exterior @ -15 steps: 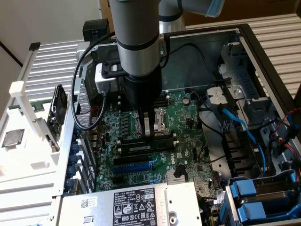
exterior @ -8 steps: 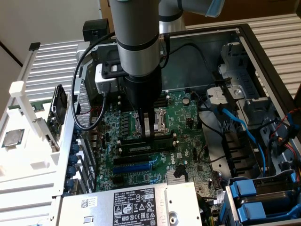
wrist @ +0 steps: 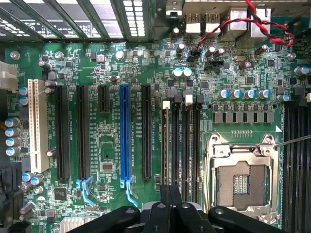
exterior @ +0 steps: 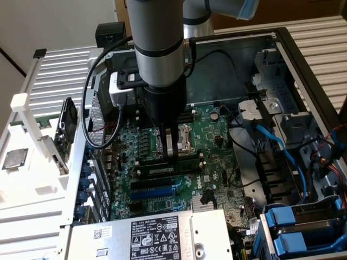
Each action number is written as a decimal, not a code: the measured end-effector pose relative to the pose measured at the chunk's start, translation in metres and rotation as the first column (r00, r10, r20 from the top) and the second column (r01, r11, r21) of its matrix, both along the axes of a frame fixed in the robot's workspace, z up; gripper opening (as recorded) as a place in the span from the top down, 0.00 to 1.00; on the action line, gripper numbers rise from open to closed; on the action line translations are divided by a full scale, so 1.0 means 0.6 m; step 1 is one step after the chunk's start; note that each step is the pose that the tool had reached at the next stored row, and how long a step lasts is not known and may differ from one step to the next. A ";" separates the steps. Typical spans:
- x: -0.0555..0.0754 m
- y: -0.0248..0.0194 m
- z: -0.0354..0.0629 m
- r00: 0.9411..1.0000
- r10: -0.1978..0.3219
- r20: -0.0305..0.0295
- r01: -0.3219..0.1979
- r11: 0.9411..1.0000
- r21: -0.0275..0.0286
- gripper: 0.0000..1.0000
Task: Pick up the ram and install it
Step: 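Press down the ram until it locks into place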
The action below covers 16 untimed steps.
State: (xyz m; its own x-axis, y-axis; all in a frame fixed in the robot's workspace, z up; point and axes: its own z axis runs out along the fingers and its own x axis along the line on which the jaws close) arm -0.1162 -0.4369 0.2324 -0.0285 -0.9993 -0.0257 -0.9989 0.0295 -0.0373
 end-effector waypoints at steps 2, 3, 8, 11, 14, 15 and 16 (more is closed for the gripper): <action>0.000 0.0000 0.004 1.000 0.000 0.000 0.000 1.000 0.000 0.89; 0.000 0.0000 0.008 1.000 0.000 0.000 0.000 1.000 0.000 0.89; 0.000 0.0000 0.016 1.000 0.000 0.000 0.000 1.000 0.000 0.89; 0.000 0.0000 0.016 1.000 0.000 0.000 0.000 1.000 0.000 0.89; 0.000 0.0000 0.017 1.000 0.000 0.000 0.000 1.000 0.000 0.89; 0.000 0.0000 0.017 1.000 0.000 0.000 0.000 1.000 0.000 0.89; 0.000 0.0000 0.017 1.000 0.000 0.000 0.000 1.000 0.000 0.89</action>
State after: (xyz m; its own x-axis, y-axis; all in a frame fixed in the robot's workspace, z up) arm -0.1162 -0.4369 0.2424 -0.0285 -0.9993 -0.0254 -0.9989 0.0295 -0.0372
